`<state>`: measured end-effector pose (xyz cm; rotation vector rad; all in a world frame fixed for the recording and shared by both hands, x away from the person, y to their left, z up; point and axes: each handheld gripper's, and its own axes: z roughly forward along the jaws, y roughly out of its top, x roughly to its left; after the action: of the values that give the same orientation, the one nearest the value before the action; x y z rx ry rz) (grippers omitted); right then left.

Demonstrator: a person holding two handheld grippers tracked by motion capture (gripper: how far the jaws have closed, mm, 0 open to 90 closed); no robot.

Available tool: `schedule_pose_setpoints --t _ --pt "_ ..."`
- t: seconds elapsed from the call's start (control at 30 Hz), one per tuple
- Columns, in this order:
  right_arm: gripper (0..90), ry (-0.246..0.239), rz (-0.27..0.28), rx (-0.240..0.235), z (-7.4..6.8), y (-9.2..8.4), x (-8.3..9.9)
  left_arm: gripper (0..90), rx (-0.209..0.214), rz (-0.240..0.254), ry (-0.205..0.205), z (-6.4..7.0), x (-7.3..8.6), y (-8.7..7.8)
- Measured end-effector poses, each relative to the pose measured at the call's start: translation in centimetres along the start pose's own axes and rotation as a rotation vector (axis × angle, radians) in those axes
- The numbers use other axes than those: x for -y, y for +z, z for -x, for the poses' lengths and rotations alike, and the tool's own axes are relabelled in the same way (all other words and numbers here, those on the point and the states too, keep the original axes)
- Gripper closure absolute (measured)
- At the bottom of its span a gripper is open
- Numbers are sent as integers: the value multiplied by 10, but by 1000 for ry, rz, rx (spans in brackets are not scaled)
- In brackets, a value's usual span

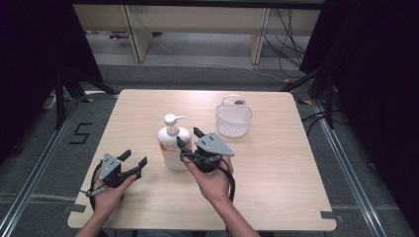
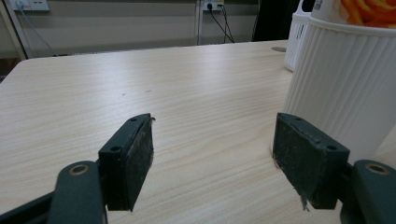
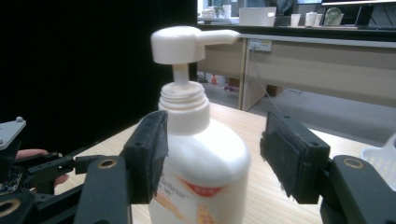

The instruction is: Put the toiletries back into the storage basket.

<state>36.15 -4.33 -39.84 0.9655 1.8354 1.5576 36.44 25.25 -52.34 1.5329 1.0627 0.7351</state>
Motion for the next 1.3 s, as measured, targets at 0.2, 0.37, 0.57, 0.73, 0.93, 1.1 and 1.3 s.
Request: schedule_pose_setpoints --t 0.2,0.37,0.57,0.73,0.93,1.1,1.3 --pt "382 -15 9 4 -9 12 -7 283 3 -3 6 0 0 0" --pt "372 -1 -9 19 -11 17 -13 283 3 -4 6 0 0 0" --pt "366 -25 1 22 -16 27 -17 283 8 3 3 0 0 1" --pt "363 -47 7 35 -21 32 -21 283 5 -4 7 0 0 0" --pt "361 -48 -1 55 -24 37 -24 283 6 -4 5 1 0 0" --pt "364 -54 -13 57 -27 41 -25 283 7 -3 8 1 0 0" --pt "376 -66 -14 67 -29 46 -27 285 10 -4 9 1 0 0"
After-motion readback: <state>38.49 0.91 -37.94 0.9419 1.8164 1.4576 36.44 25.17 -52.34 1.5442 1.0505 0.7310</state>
